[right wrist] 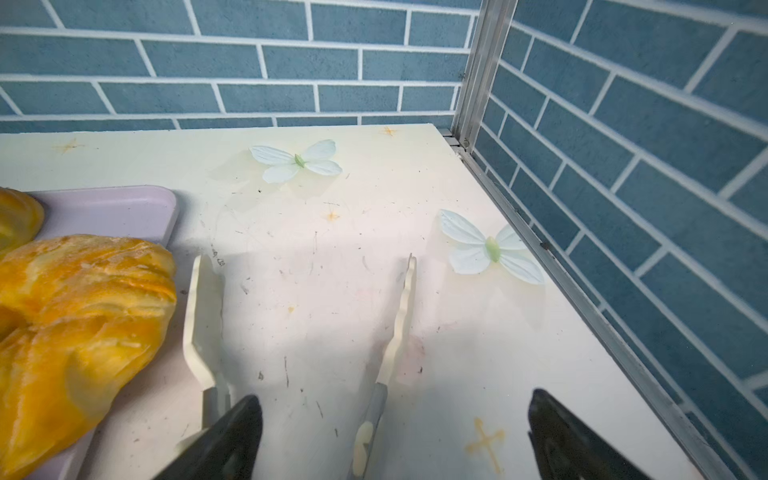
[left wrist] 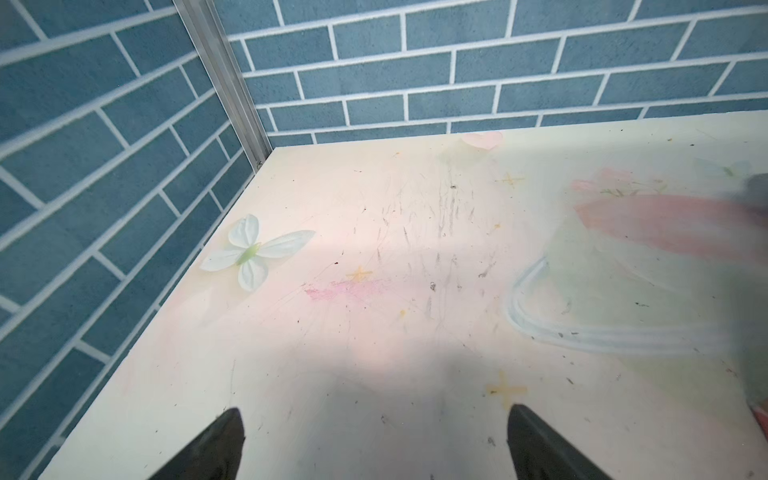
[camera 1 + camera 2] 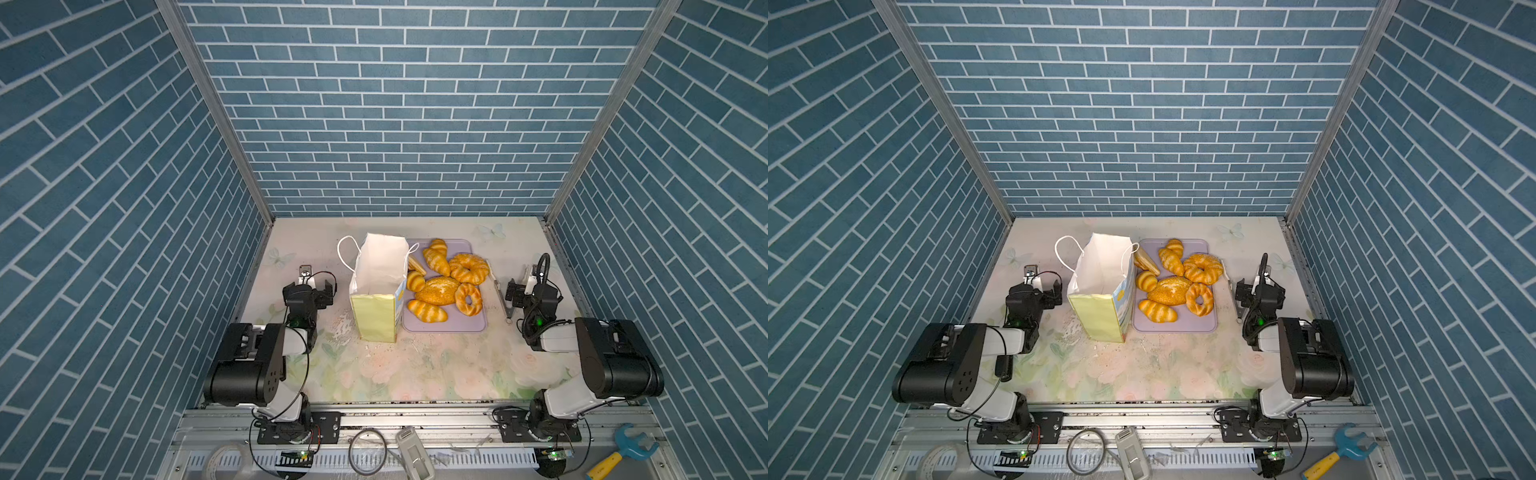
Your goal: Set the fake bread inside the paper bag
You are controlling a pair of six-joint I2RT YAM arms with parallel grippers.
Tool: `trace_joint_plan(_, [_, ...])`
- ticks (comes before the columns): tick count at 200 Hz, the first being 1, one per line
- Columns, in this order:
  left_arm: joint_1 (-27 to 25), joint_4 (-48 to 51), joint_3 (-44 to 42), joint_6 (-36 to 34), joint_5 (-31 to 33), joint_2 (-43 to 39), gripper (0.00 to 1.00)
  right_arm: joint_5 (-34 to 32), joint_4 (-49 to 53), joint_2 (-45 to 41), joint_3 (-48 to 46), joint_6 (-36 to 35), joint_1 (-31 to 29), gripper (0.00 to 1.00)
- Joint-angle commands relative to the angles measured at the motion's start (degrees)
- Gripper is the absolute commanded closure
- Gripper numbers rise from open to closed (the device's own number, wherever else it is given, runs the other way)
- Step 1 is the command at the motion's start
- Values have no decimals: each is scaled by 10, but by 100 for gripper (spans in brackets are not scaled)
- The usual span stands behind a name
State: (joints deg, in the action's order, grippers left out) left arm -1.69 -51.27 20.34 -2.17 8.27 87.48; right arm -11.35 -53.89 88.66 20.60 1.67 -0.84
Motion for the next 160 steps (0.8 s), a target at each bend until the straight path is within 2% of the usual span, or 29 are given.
trace_joint_plan(1, [-3, 1, 10, -5, -2, 1, 0, -8, -7, -1, -2, 7, 1, 1])
trace_joint_plan(160, [-6, 4, 11, -6, 2, 1, 0, -9, 13, -1, 7, 26, 10, 1])
